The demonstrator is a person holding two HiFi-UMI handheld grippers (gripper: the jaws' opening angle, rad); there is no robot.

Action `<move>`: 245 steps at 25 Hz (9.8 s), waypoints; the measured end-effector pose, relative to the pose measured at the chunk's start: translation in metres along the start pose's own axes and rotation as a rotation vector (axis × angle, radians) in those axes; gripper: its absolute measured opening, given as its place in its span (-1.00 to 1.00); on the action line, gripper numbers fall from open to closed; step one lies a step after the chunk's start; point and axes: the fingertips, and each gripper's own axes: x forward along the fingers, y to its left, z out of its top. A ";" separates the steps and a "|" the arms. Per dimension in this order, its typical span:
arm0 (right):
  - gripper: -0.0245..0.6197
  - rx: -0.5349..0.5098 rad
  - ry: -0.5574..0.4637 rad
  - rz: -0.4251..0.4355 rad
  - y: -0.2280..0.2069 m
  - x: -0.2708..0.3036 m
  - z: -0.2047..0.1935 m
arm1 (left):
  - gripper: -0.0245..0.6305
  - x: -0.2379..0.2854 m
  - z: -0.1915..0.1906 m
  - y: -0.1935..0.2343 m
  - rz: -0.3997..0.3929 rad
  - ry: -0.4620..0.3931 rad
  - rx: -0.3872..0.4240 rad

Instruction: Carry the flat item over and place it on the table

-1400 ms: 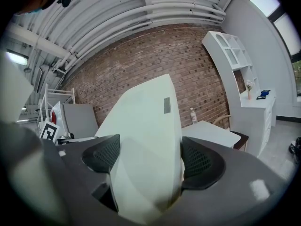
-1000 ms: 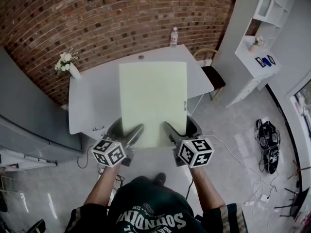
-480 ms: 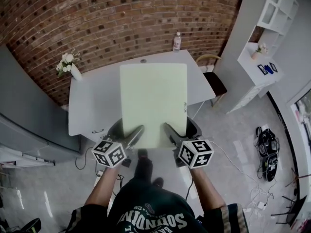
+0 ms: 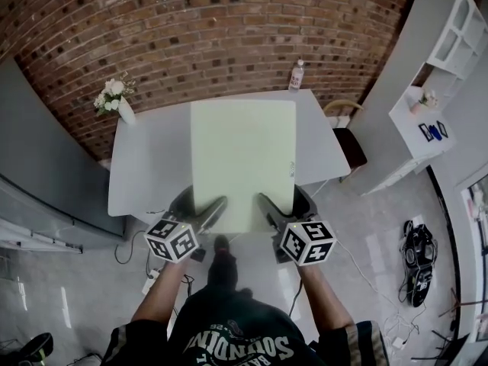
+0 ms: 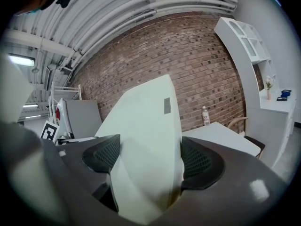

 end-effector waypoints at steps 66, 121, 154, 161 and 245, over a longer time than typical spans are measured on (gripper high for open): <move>0.27 0.006 0.124 0.138 -0.123 0.345 0.097 | 0.33 0.244 0.110 0.235 0.155 0.003 -0.062; 0.22 0.014 0.196 0.215 -0.140 0.420 0.088 | 0.33 0.274 0.112 0.293 0.234 0.008 -0.055; 0.21 0.106 0.411 0.143 -0.179 0.428 -0.039 | 0.31 0.273 -0.016 0.333 0.256 0.185 -0.221; 0.21 0.130 0.461 0.132 -0.181 0.421 -0.068 | 0.30 0.263 -0.044 0.335 0.266 0.221 -0.249; 0.16 0.136 0.647 -0.028 -0.255 0.551 -0.126 | 0.26 0.354 -0.107 0.455 0.323 0.328 -0.448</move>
